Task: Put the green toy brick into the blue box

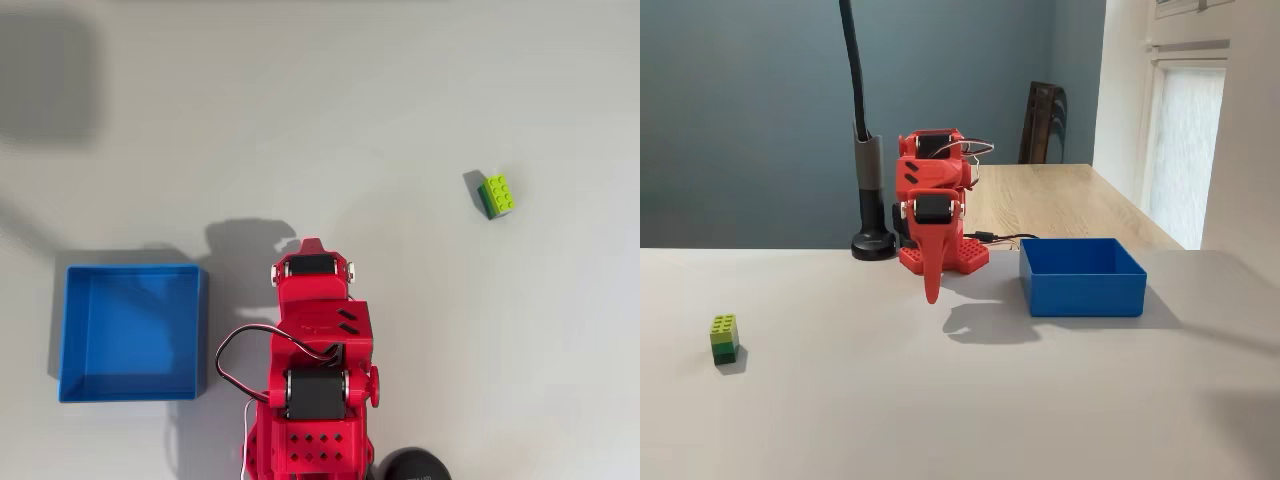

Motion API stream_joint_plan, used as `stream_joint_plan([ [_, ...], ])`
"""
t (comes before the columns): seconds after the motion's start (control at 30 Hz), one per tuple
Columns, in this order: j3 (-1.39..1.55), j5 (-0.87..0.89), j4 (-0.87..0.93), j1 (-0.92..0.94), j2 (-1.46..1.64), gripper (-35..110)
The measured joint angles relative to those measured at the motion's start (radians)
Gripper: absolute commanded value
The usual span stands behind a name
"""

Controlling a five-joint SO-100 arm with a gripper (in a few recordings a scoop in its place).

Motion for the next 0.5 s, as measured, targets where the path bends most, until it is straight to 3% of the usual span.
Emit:
stream_joint_plan([
  [0.5,0.018,-0.041,-0.034,-0.018,-0.002,0],
])
